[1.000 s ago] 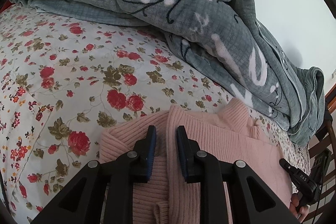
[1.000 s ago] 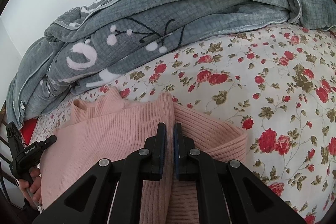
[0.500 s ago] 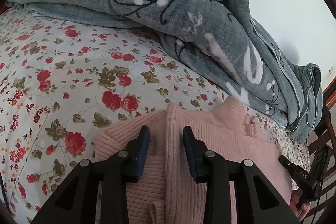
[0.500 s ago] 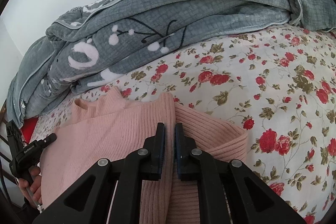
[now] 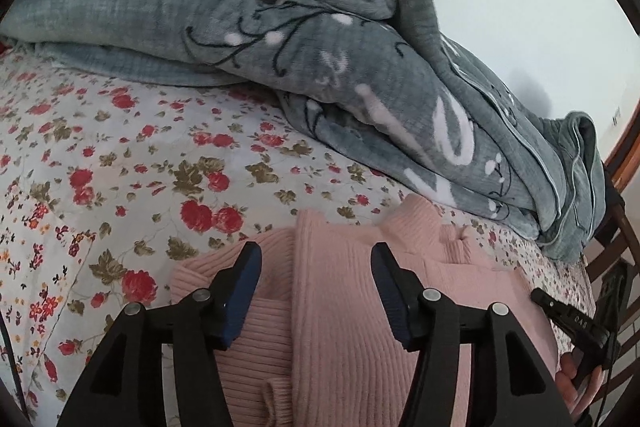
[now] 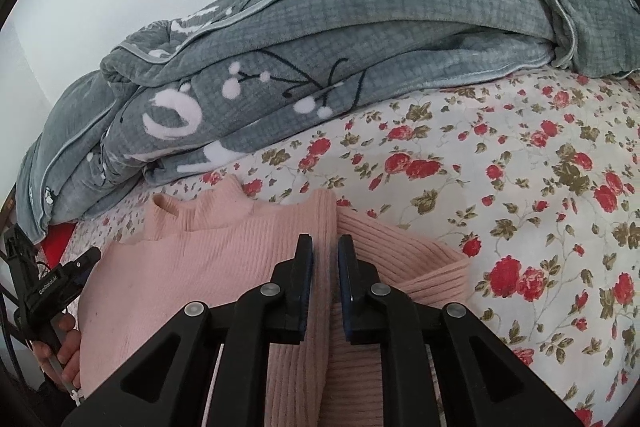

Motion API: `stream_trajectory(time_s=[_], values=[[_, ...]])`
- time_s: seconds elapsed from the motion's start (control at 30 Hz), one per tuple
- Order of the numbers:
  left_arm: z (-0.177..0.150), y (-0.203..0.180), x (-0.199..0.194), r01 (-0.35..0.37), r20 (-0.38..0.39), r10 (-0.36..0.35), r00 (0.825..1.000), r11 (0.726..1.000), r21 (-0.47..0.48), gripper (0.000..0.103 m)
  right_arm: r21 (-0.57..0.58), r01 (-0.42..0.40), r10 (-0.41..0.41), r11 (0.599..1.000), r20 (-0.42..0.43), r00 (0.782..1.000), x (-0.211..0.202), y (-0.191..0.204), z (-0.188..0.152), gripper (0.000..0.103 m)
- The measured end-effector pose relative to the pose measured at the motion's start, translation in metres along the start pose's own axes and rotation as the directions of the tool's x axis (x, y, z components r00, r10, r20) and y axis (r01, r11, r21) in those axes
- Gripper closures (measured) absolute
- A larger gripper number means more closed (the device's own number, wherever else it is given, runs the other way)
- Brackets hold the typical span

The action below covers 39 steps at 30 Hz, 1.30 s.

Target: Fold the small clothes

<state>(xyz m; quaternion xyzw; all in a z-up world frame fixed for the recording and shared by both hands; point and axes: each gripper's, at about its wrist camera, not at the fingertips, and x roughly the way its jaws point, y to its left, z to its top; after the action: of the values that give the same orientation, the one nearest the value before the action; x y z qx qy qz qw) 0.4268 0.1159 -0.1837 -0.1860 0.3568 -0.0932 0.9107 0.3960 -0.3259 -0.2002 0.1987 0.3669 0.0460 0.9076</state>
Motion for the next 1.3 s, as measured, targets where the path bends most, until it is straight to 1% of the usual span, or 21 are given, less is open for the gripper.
stream_trajectory(time_s=[0.13, 0.2, 0.27, 0.33, 0.4, 0.43, 0.47, 0.5, 0.53, 0.57, 0.6, 0.67, 0.77, 0.8, 0.87, 0.9, 0.97, 1.07, 1.17, 1.23, 1.3], values=[[0.001, 0.007, -0.001, 0.014, 0.004, -0.014, 1.000, 0.999, -0.038, 0.048, -0.027, 0.029, -0.028, 0.999, 0.017, 0.999, -0.003, 0.006, -0.001, 0.085], [0.001, 0.007, 0.001, 0.018, -0.006, -0.018, 1.000, 0.999, -0.037, 0.047, -0.035, 0.049, -0.048, 0.998, 0.027, 0.998, -0.004, 0.008, -0.002, 0.081], [0.000, 0.005, 0.002, 0.022, -0.014, -0.022, 1.000, 0.999, -0.028, 0.047, -0.027, 0.082, -0.081, 0.996, 0.033, 0.996, -0.005, 0.008, -0.001, 0.081], [0.000, 0.004, 0.000, 0.016, -0.005, -0.016, 1.000, 1.000, -0.020, 0.047, -0.012, 0.104, -0.104, 0.994, 0.011, 0.995, -0.006, 0.006, 0.003, 0.081], [-0.001, 0.003, -0.003, 0.006, 0.010, -0.006, 1.000, 1.000, -0.020, 0.047, 0.000, 0.148, -0.148, 0.989, 0.006, 0.989, -0.018, 0.005, 0.005, 0.081], [0.000, 0.003, -0.004, 0.003, 0.020, -0.003, 1.000, 1.000, -0.019, 0.047, -0.002, 0.153, -0.153, 0.988, 0.007, 0.988, -0.027, 0.005, 0.003, 0.080], [-0.001, 0.002, -0.006, -0.004, 0.028, 0.005, 1.000, 1.000, -0.016, 0.047, -0.005, 0.144, -0.144, 0.990, 0.006, 0.990, -0.035, 0.005, 0.001, 0.077], [-0.001, 0.002, -0.008, -0.013, 0.032, 0.014, 0.999, 1.000, -0.015, 0.047, -0.011, 0.133, -0.133, 0.991, -0.001, 0.991, -0.043, 0.005, -0.002, 0.067], [0.000, 0.001, -0.010, -0.024, 0.038, 0.024, 0.999, 1.000, -0.011, 0.047, -0.014, 0.121, -0.121, 0.993, -0.010, 0.993, -0.051, 0.004, -0.006, 0.061], [0.001, -0.001, -0.015, -0.039, 0.045, 0.039, 0.998, 0.999, -0.003, 0.047, 0.002, 0.109, -0.109, 0.994, -0.006, 0.994, -0.060, 0.000, -0.011, 0.053], [0.002, -0.002, -0.021, -0.046, 0.052, 0.046, 0.998, 0.999, 0.002, 0.047, 0.022, 0.103, -0.103, 0.994, 0.005, 0.995, -0.069, -0.004, -0.017, 0.049], [0.004, -0.007, -0.039, -0.042, 0.068, 0.041, 0.997, 0.999, 0.007, 0.047, 0.037, 0.078, -0.078, 0.996, 0.001, 0.997, -0.076, -0.009, -0.025, 0.049], [-0.001, -0.011, -0.064, -0.031, 0.053, 0.032, 0.998, 0.999, -0.018, 0.047, 0.046, 0.027, -0.025, 0.999, -0.053, 0.998, -0.070, -0.011, -0.033, 0.049], [-0.008, -0.012, -0.074, -0.026, 0.039, 0.027, 0.999, 0.999, -0.022, 0.047, 0.045, 0.009, -0.005, 0.999, -0.090, 0.996, -0.064, -0.010, -0.035, 0.049], [-0.027, -0.011, -0.088, -0.060, 0.020, 0.061, 0.998, 0.998, -0.036, 0.047, 0.039, 0.003, 0.002, 0.999, -0.130, 0.991, -0.057, -0.007, -0.039, 0.048], [-0.039, -0.009, -0.094, -0.075, 0.011, 0.076, 0.997, 0.996, -0.040, 0.046, 0.030, 0.013, -0.009, 0.999, -0.130, 0.991, -0.056, -0.006, -0.041, 0.048], [-0.059, -0.009, -0.099, -0.069, -0.008, 0.069, 0.998, 0.997, -0.019, 0.046, 0.028, 0.007, -0.003, 1.000, -0.142, 0.990, -0.056, -0.007, -0.045, 0.047], [-0.068, -0.008, -0.093, -0.073, -0.032, 0.072, 0.997, 0.997, -0.022, 0.046, 0.049, -0.023, 0.031, 0.999, -0.166, 0.986, -0.054, -0.013, -0.050, 0.046], [-0.071, -0.002, -0.076, -0.068, -0.098, 0.062, 0.993, 0.996, -0.053, 0.046, 0.041, -0.021, 0.027, 0.999, -0.176, 0.984, -0.056, -0.012, -0.052, 0.046], [-0.074, 0.001, -0.068, -0.111, -0.107, 0.105, 0.989, 0.993, -0.050, 0.046, 0.020, -0.016, 0.019, 1.000, -0.180, 0.984, -0.060, -0.010, -0.053, 0.046], [-0.074, 0.005, -0.060, -0.096, -0.134, 0.087, 0.987, 0.993, -0.063, 0.044, 0.015, -0.018, 0.020, 1.000, -0.177, 0.984, -0.061, -0.010, -0.055, 0.045]])
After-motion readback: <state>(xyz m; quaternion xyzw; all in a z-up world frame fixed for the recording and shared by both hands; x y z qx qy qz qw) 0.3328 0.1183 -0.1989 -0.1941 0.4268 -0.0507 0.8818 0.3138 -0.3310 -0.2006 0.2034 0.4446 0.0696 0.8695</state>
